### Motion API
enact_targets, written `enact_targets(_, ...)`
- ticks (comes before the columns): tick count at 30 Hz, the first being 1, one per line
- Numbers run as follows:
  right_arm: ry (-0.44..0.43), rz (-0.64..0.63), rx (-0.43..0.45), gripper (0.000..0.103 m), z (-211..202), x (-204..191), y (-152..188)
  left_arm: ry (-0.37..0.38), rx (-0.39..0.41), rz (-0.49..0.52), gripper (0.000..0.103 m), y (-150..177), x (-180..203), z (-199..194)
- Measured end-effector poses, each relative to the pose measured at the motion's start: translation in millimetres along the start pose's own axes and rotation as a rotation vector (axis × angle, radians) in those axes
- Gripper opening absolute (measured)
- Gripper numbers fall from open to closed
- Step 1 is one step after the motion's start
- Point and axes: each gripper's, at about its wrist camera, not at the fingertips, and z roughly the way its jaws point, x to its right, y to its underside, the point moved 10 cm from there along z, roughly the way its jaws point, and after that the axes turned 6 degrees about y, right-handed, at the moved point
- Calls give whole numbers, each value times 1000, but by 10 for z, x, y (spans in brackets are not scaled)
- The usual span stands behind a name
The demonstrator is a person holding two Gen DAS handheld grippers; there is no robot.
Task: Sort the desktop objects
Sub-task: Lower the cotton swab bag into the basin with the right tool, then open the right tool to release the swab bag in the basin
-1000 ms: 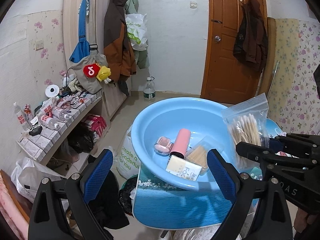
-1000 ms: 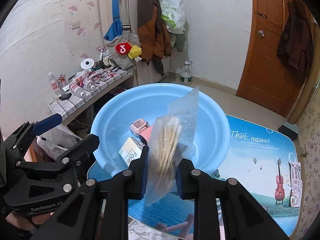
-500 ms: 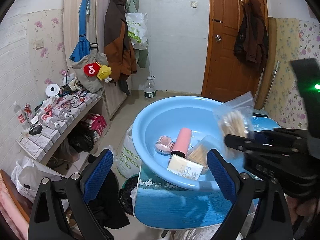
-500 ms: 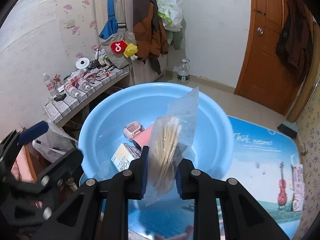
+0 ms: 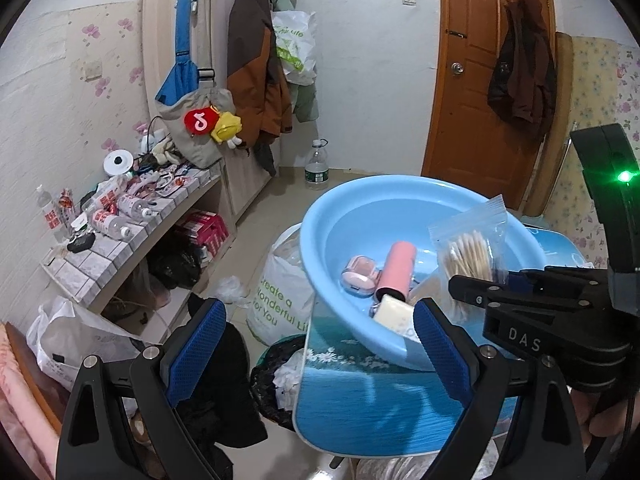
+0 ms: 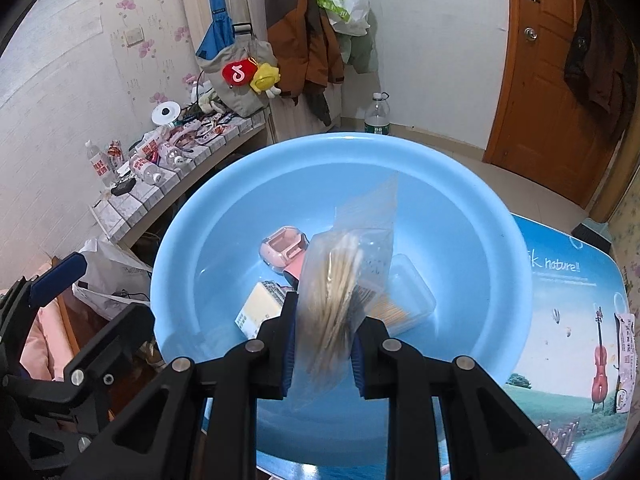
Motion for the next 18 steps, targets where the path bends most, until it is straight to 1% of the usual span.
enact_targets(5, 1, 4, -9, 24, 53, -2, 20, -2, 1, -7, 95, 9, -39, 4)
enact_targets(6, 0, 12, -10, 27, 51, 6, 22, -1, 0, -6, 95, 11, -42, 7)
enact_targets(7, 4, 20, -5, 40, 35, 27, 21, 0, 0, -8, 95, 11, -38, 3)
enact_targets(8, 16, 22, 2, 48, 22, 44, 12, 1, -1, -8, 95, 5, -34, 1)
enact_targets(9, 31, 18, 17, 61, 2, 60, -1, 2, 0, -8, 95, 5, -37, 0)
enact_targets(10, 45, 12, 33, 71, -14, 72, -9, 3, -1, -8, 95, 2, -38, 2)
enact_targets(11, 56, 6, 44, 73, -30, 79, -20, 3, -1, -7, 95, -1, -32, 5)
enact_targets(13, 75, -6, 56, 73, -49, 87, -44, 2, -1, -7, 95, -4, -33, 7)
enact_targets(18, 73, 1, 47, 73, -55, 104, -33, 3, 3, -7, 95, -6, -38, 2)
